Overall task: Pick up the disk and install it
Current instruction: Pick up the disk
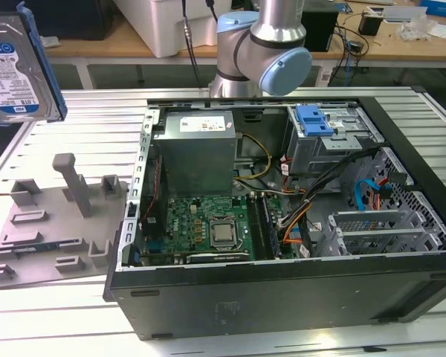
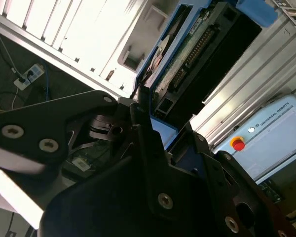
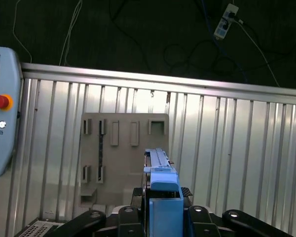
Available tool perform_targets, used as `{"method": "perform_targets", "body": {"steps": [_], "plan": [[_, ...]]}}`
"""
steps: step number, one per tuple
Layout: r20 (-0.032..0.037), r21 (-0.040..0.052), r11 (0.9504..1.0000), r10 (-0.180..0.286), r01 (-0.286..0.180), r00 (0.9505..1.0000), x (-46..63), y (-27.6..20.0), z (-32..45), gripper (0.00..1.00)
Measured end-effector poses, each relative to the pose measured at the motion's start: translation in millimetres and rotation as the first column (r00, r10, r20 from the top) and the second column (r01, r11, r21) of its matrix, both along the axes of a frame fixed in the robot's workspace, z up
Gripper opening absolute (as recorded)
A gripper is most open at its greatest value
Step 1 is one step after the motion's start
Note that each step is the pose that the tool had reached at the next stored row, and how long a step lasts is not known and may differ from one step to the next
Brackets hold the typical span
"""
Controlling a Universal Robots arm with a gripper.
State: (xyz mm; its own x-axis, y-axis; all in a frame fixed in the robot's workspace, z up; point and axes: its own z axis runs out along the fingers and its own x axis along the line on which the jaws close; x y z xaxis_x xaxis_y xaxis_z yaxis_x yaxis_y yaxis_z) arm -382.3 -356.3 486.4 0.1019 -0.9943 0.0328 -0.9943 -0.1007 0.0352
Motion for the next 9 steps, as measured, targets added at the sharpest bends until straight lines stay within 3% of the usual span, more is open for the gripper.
{"method": "perform_targets", "body": {"steps": [7,9], "plan": [[-0.0049,-0.0001,1.0000,0.000,0.000,1.0000,24.8,-5.1,4.2,0.37],[-0.0051,-0.0001,1.0000,0.000,0.000,1.0000,27.0,-5.4,4.3,0.37]]}}
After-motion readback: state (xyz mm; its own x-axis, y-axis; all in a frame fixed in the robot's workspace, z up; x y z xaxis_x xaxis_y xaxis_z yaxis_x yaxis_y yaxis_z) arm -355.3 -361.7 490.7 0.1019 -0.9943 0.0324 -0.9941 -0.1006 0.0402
